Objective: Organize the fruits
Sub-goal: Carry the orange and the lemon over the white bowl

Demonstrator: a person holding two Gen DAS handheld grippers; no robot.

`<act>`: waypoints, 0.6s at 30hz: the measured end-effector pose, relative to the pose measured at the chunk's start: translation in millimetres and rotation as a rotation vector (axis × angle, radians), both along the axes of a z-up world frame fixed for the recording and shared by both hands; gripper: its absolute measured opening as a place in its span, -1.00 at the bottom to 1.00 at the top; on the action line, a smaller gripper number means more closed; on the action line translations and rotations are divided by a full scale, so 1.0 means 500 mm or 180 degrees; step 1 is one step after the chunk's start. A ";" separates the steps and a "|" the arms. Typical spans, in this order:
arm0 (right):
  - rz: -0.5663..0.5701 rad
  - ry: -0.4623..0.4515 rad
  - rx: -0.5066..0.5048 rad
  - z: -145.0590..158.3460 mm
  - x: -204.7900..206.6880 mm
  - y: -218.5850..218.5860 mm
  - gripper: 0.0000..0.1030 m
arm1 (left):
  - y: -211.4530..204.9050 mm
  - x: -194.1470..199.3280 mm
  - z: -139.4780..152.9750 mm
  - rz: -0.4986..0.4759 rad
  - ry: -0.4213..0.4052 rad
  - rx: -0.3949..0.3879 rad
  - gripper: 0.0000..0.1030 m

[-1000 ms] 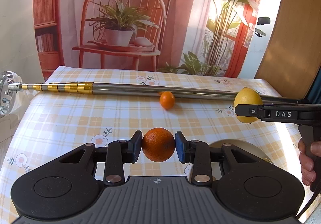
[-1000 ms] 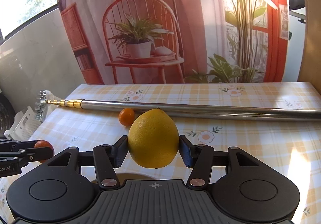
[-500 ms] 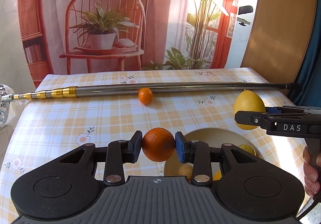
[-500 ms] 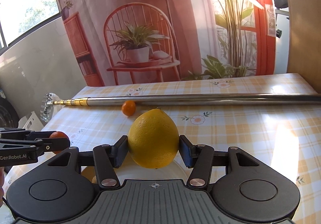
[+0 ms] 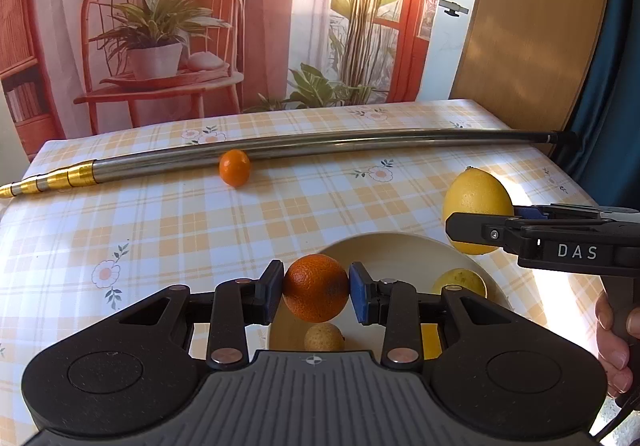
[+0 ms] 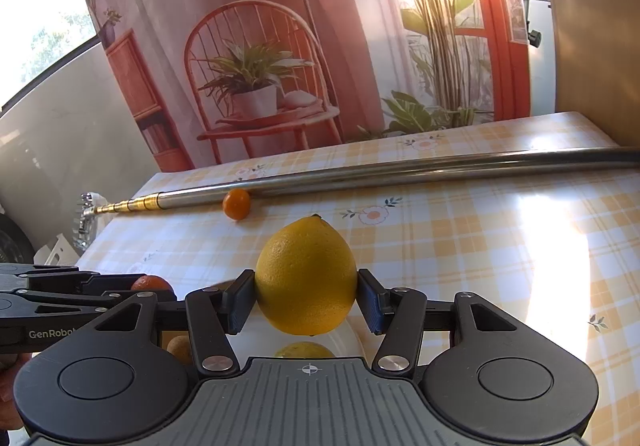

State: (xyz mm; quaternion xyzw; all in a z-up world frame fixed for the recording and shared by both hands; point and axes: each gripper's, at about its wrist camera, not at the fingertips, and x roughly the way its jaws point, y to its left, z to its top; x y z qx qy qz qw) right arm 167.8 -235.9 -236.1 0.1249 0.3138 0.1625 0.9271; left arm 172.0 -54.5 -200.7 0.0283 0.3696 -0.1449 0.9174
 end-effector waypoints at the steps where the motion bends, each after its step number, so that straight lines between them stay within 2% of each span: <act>1: -0.0001 0.0004 -0.0001 0.000 0.000 0.000 -0.03 | -0.002 0.004 -0.005 -0.0017 0.0018 -0.0007 -0.27; 18: -0.0016 0.0088 -0.0050 -0.011 0.021 0.011 -0.03 | -0.026 0.040 -0.062 -0.0216 0.0149 0.0094 -0.27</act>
